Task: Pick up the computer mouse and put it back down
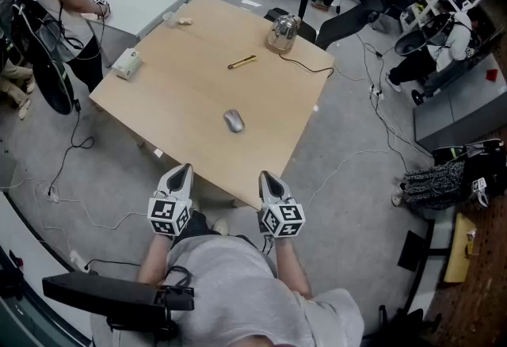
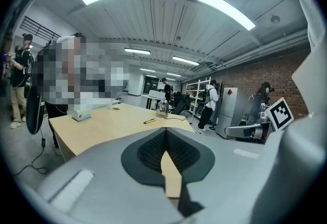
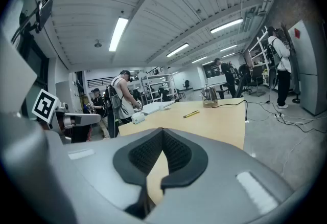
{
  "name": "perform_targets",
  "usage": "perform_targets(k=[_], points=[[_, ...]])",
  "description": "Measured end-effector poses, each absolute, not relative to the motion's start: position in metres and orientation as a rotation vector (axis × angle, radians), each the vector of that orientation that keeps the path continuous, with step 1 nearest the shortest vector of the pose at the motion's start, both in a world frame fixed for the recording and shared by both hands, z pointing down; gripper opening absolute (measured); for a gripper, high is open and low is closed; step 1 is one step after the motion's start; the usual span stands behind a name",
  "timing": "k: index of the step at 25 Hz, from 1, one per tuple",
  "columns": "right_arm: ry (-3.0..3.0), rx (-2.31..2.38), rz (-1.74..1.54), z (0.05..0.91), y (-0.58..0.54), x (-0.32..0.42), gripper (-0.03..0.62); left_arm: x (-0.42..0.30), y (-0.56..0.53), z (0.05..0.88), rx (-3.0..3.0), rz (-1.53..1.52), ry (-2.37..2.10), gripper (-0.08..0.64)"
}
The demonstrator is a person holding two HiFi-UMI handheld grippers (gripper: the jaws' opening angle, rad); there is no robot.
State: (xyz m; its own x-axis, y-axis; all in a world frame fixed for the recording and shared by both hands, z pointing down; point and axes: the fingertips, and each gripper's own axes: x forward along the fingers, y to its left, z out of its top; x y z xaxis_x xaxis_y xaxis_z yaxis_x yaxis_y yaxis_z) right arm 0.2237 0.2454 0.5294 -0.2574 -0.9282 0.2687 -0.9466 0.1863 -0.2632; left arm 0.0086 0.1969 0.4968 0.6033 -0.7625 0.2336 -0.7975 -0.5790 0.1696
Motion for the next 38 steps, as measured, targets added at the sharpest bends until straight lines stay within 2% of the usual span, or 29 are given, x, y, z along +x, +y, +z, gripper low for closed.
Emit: perform_targets(k=[18, 38], points=[[-2.380, 1.849, 0.667, 0.535, 0.222, 0.231, 0.006, 0.011, 0.186, 0.501, 2.560, 0.216, -1.288, 0.020], [-2.233, 1.705, 0.700, 0.556, 0.086, 0.233, 0.006, 0.035, 0.044, 0.530, 2.538, 0.298, -1.180, 0.020]])
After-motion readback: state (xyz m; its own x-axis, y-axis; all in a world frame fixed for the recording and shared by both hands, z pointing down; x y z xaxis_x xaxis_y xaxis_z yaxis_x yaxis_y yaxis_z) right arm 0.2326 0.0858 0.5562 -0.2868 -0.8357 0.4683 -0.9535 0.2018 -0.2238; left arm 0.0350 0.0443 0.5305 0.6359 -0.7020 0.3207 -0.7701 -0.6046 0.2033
